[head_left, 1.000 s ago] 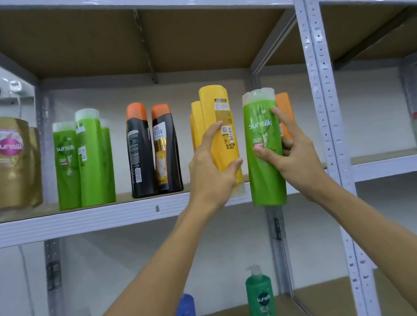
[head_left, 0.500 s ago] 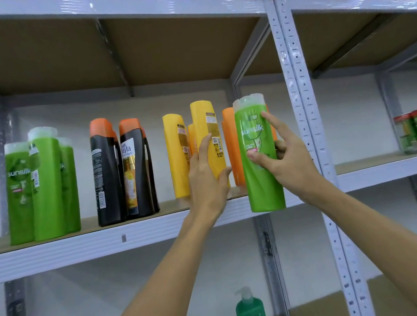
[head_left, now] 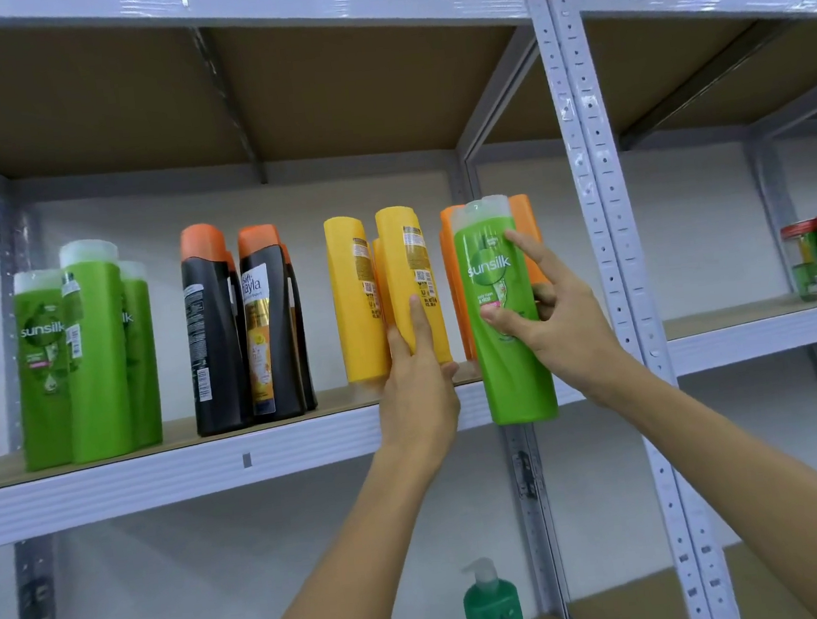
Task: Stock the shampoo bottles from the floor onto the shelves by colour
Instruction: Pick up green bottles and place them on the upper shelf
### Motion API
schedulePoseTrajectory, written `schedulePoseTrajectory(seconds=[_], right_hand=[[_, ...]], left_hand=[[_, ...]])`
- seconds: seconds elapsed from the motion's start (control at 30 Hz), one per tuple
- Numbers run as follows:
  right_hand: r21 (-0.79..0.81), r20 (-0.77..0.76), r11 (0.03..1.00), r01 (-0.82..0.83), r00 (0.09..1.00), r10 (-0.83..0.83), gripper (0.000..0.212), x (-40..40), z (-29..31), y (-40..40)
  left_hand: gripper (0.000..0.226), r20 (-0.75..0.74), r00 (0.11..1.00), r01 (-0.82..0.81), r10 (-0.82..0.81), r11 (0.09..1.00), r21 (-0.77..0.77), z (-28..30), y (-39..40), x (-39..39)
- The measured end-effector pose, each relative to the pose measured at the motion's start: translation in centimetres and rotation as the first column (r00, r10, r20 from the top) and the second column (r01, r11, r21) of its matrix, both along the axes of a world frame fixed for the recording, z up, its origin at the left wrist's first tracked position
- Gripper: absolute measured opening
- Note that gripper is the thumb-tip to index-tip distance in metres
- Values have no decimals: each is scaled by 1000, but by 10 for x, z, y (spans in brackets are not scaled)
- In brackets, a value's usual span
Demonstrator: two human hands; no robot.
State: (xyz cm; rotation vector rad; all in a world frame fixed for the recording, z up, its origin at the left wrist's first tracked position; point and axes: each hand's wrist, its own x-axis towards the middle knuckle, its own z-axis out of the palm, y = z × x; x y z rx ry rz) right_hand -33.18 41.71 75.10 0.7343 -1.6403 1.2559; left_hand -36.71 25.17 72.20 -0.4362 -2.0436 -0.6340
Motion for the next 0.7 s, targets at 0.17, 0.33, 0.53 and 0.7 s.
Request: schedulePoseTrajectory(seconds=[0.17,0.33,0.53,0.7], right_hand=[[-10,14,1000,-16,1000,16,78,-1,-4,-4],[-24,7,999,-47,999,47,77,1,-4,-15],[-11,-9,996,-84,996,84,76,6,-1,-41],[19,-28,990,-136,990,137,75,15,5,-75]], left_hand=[[90,7,998,-64,64,998,-16,-1,-1,-4],[73,-18,996,-88,88,996,-29,-15,-9,5],[58,-363,929,30,-79,990,-137,-50,-56,13],[60,-412,911,-92,6,978,-190,-68,-123,18]])
